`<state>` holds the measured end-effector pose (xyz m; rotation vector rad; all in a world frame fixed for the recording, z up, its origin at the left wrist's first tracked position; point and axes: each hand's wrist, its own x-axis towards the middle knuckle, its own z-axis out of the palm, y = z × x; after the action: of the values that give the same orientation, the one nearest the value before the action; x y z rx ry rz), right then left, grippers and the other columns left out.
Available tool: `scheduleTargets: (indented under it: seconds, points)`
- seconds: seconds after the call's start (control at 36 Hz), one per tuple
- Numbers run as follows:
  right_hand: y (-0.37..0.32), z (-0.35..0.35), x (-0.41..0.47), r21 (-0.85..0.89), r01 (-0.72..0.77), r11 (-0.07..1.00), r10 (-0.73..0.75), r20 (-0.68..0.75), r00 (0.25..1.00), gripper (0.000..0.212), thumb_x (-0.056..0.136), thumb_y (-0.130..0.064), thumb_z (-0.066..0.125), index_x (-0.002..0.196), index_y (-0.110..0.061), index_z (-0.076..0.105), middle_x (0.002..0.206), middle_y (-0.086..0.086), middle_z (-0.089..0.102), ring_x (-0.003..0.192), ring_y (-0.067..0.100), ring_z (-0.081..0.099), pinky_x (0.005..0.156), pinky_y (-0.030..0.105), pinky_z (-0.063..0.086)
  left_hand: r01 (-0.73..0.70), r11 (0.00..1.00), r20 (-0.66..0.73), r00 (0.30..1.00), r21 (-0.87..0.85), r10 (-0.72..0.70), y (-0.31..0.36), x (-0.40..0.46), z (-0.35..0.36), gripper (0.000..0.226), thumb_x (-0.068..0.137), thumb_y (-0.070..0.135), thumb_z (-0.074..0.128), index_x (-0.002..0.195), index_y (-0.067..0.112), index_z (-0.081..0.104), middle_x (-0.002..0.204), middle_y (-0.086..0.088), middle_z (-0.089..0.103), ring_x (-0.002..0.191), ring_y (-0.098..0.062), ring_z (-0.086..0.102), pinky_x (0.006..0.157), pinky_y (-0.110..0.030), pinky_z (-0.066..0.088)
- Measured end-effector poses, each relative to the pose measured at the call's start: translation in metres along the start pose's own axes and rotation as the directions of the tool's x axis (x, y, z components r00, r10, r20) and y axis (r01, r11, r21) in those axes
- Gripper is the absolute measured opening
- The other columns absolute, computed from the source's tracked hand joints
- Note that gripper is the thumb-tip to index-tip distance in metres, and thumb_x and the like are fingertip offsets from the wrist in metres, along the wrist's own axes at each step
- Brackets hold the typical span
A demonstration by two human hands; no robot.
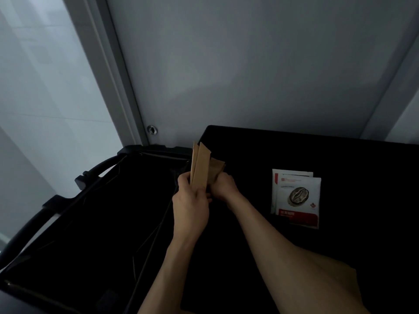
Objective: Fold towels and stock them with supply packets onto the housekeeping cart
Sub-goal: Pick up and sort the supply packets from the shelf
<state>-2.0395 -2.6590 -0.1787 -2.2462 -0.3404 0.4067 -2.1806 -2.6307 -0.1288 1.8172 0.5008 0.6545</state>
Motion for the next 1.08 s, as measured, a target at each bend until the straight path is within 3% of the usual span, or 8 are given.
scheduleTargets:
  seconds: [0.06, 0.19, 0.33, 0.5, 0.61, 0.75, 0.86, 1.08]
  points:
    - [0.000, 0.001, 0.000, -0.009, -0.011, 1.000, 0.011, 0.004, 1.000, 0.035, 0.096, -0.023, 0.053, 0.129, -0.016, 0.061, 0.137, 0.020, 0.051, 0.127, 0.035, 0.045, 0.094, 0.032, 0.044, -0.006, 1.000, 0.002, 1.000, -0.001, 0.006, 0.000, 0.000, 0.000, 0.025, 0.099, 0.006, 0.049, 0.118, 0.021, 0.046, 0.098, 0.006, 0.066, 0.073, -0.005, 0.071, 0.059, -0.010, 0.051]
    - [-0.001, -0.010, -0.007, 0.098, -0.047, 0.994, 0.055, -0.086, 0.995, 0.044, 0.091, -0.019, 0.053, 0.134, -0.012, 0.051, 0.135, 0.020, 0.041, 0.111, 0.035, 0.054, 0.090, 0.033, 0.049, 0.025, 0.998, 0.005, 1.000, -0.050, -0.024, 0.000, 0.001, 0.000, 0.027, 0.096, 0.005, 0.049, 0.118, 0.020, 0.048, 0.093, -0.002, 0.071, 0.069, -0.006, 0.071, 0.055, -0.009, 0.049]
    - [-0.004, -0.039, -0.026, 0.420, 0.103, 0.902, -0.021, -0.197, 0.980, 0.024, 0.093, -0.019, 0.054, 0.107, -0.022, 0.073, 0.104, 0.001, 0.073, 0.092, 0.015, 0.065, 0.074, 0.027, 0.051, 0.098, 0.984, 0.057, 0.994, -0.151, -0.090, 0.003, 0.002, 0.001, 0.033, 0.091, 0.009, 0.052, 0.121, 0.022, 0.055, 0.076, 0.004, 0.075, 0.066, -0.011, 0.073, 0.061, -0.022, 0.056]
    - [-0.004, -0.082, -0.053, 0.736, 0.167, 0.656, -0.123, -0.114, 0.986, 0.041, 0.103, -0.039, 0.045, 0.086, -0.010, 0.069, 0.065, 0.000, 0.066, 0.052, 0.011, 0.057, 0.044, 0.023, 0.037, 0.148, 0.938, 0.210, 0.974, -0.312, -0.084, 0.017, -0.011, 0.008, 0.029, 0.092, 0.011, 0.055, 0.114, 0.029, 0.060, 0.080, 0.001, 0.075, 0.070, -0.020, 0.073, 0.063, -0.031, 0.059]
    - [0.007, -0.101, -0.075, 0.700, 0.202, 0.685, -0.155, -0.131, 0.979, 0.031, 0.098, -0.036, 0.058, 0.084, -0.010, 0.068, 0.065, 0.001, 0.061, 0.052, 0.013, 0.053, 0.041, 0.022, 0.033, 0.179, 0.911, 0.317, 0.947, -0.370, -0.057, 0.026, -0.026, 0.014, 0.026, 0.093, 0.011, 0.056, 0.108, 0.032, 0.061, 0.080, -0.002, 0.073, 0.069, -0.019, 0.071, 0.060, -0.030, 0.058]
    - [0.025, -0.125, -0.110, 0.657, 0.189, 0.730, -0.183, -0.078, 0.980, 0.029, 0.096, -0.028, 0.062, 0.105, -0.001, 0.070, 0.081, 0.008, 0.066, 0.065, 0.017, 0.057, 0.045, 0.020, 0.037, 0.258, 0.872, 0.484, 0.875, -0.416, -0.028, 0.030, -0.046, 0.022, 0.016, 0.099, 0.020, 0.053, 0.110, 0.028, 0.063, 0.075, -0.003, 0.070, 0.064, -0.018, 0.065, 0.056, -0.028, 0.053]
    - [0.037, -0.149, -0.136, 0.623, 0.199, 0.756, -0.167, -0.110, 0.980, 0.035, 0.095, -0.026, 0.064, 0.114, 0.003, 0.065, 0.089, 0.008, 0.067, 0.077, 0.022, 0.060, 0.062, 0.028, 0.045, 0.318, 0.825, 0.554, 0.833, -0.468, -0.007, 0.038, -0.059, 0.026, 0.025, 0.105, 0.030, 0.047, 0.111, 0.020, 0.069, 0.087, -0.013, 0.074, 0.069, -0.025, 0.068, 0.060, -0.032, 0.056]
    - [0.067, -0.211, -0.192, 0.479, 0.310, 0.821, -0.240, -0.203, 0.949, 0.037, 0.091, -0.021, 0.070, 0.126, -0.021, 0.060, 0.081, -0.001, 0.072, 0.064, 0.008, 0.064, 0.043, 0.021, 0.041, 0.238, 0.874, 0.642, 0.760, -0.424, 0.104, 0.074, -0.113, 0.056, 0.025, 0.102, 0.018, 0.052, 0.105, 0.018, 0.076, 0.101, -0.011, 0.076, 0.093, -0.023, 0.072, 0.079, -0.035, 0.056]
